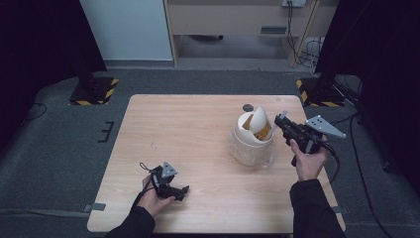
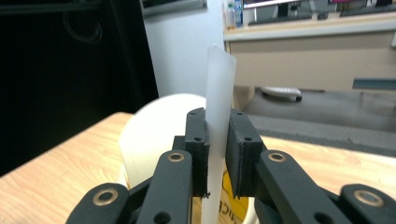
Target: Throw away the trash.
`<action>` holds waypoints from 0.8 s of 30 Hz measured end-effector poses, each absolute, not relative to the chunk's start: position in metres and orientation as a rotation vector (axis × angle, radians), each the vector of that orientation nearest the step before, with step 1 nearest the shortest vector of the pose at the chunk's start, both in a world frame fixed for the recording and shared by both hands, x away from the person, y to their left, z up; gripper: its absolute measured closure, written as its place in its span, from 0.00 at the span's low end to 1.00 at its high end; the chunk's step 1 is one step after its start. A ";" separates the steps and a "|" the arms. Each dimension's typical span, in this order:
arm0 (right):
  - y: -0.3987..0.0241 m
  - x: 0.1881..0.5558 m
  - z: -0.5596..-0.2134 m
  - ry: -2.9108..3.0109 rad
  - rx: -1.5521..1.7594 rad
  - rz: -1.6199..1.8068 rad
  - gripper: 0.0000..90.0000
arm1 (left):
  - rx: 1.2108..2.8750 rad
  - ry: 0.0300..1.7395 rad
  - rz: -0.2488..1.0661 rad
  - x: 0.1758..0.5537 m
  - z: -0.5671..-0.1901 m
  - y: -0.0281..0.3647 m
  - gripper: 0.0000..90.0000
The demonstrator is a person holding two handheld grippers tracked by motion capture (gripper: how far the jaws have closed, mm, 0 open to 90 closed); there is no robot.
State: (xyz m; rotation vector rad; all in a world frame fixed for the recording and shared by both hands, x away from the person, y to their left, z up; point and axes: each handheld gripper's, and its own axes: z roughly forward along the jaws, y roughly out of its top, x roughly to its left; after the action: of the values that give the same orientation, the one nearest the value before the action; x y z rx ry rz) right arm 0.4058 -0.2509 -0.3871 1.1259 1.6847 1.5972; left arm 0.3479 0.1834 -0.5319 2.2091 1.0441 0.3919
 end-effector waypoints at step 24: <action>-0.255 0.410 -0.407 1.805 1.165 1.482 0.28 | 2.202 1.092 0.413 0.350 -0.525 0.190 0.15</action>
State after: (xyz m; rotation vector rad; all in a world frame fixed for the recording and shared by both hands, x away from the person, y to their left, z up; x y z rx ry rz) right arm 0.4102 -0.2553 -0.4072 1.1654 1.8048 1.4822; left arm 0.3500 0.1901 -0.5251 2.2016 1.0917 0.4135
